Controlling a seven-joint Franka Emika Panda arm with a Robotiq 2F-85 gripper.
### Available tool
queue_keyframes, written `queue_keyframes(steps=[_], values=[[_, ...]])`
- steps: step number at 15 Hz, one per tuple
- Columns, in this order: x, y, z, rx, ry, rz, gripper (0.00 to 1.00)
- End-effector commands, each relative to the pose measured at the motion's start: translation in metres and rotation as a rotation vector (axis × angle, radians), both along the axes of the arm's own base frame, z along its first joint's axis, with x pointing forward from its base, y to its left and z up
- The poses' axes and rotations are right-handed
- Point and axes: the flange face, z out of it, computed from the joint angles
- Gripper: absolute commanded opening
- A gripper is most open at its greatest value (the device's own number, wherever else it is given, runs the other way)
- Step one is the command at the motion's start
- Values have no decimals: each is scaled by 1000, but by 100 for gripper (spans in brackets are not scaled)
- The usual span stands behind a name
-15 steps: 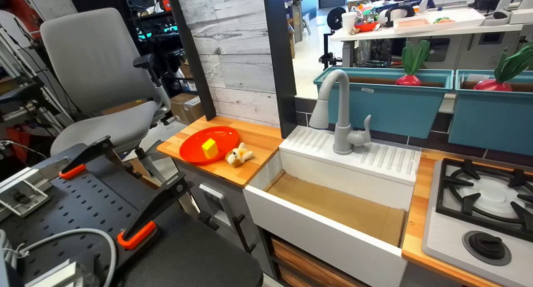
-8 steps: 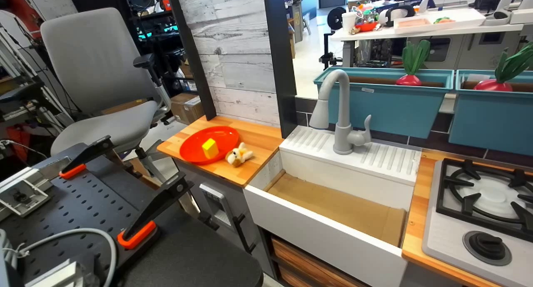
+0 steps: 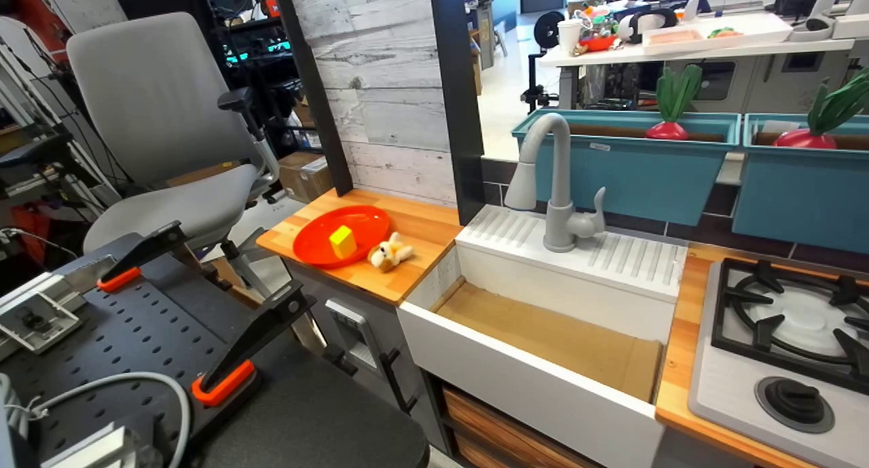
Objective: Move the faucet of the sink slightly to the left.
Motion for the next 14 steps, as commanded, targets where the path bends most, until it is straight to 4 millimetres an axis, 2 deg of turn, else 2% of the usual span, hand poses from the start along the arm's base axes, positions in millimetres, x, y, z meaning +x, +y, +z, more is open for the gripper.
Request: queue_keyframes(steps=[1,5,8,11,12,13,14], values=[[43,-61,-21,4,-87,-82,100],[75,-124,-69,-39,-151,-162,100],[96,-157,-115,-67,-169,-203,100],[116,-178,-155,-87,-166,-240,100],[120,-183,-160,-91,-166,-254,100],[102,-172,-153,-90,-148,-236,100],[108,-177,-162,-94,-144,-240,100]])
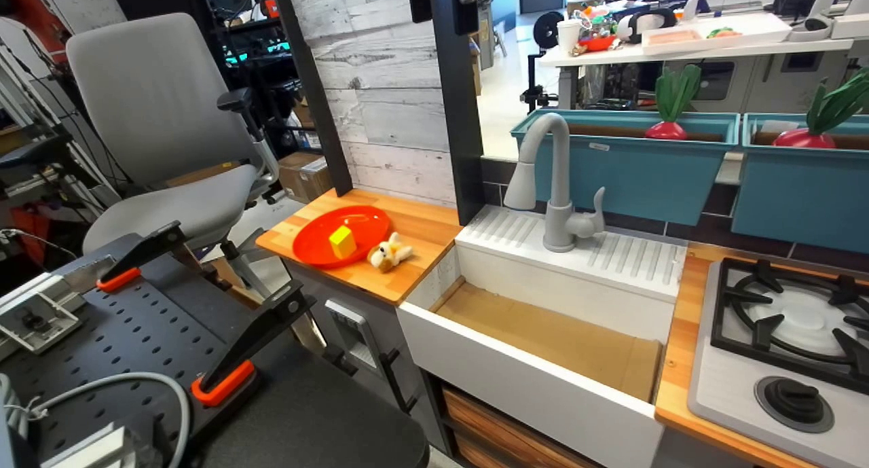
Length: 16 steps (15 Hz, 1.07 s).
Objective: Move the faucet of the sink slightly to the left.
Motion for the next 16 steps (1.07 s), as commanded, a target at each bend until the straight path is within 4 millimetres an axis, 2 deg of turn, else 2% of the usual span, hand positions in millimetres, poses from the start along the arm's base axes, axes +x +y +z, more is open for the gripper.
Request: queue_keyframes(steps=[1,4,7,11,16], values=[[4,-3,-4,-1,4,-2,100],[8,-5,-3,-20,-8,7,100],[20,-13,-14,-48,-6,31,100],[29,-23,-40,-81,33,81,100],[43,-35,-84,-124,81,98,100]])
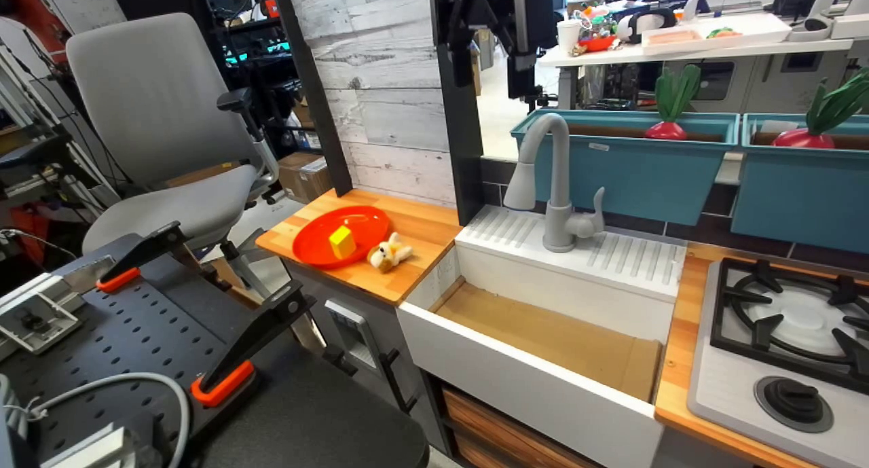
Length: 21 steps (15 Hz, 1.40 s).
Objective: Move the faucet of the sink slightly to the left.
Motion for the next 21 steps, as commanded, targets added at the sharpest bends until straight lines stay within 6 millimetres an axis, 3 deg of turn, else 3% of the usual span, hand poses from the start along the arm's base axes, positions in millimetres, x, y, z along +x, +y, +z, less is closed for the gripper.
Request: queue_keyframes(steps=[1,9,10,12,19,21], values=[[16,-15,-28,-41,10,18,100],[34,-36,-68,-73,33,13,100],[36,-37,-70,-76,32,17,75],[38,-38,-73,-79,39,30,68],[37,-24,-76,-43,48,73,12],[37,-17,-75,-12,47,92,1]])
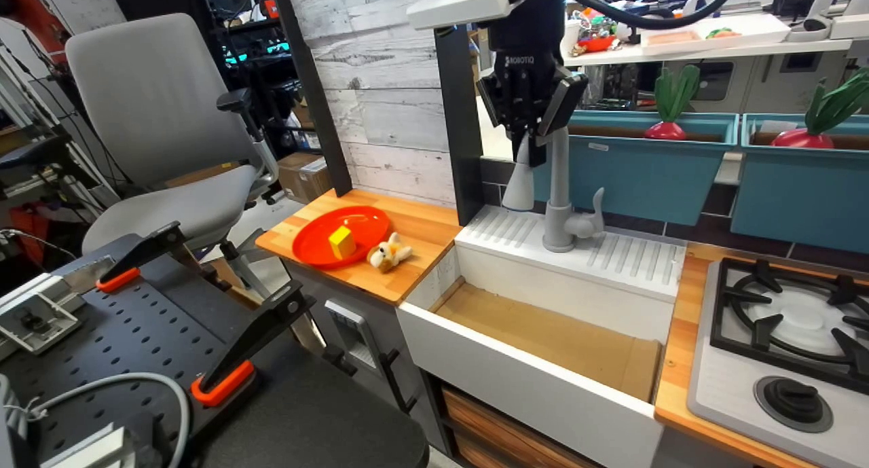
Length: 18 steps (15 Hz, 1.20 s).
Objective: Move the faucet of the sink slightly to the left.
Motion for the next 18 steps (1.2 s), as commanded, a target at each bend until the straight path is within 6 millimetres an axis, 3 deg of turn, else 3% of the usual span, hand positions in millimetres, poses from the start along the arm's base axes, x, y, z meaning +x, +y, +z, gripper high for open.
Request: queue_keyframes(steps=[1,10,18], values=[[0,6,3,55,-7,31,6],[19,8,15,287,-65,-171,6],[43,39,23,280,-99,-224,6]])
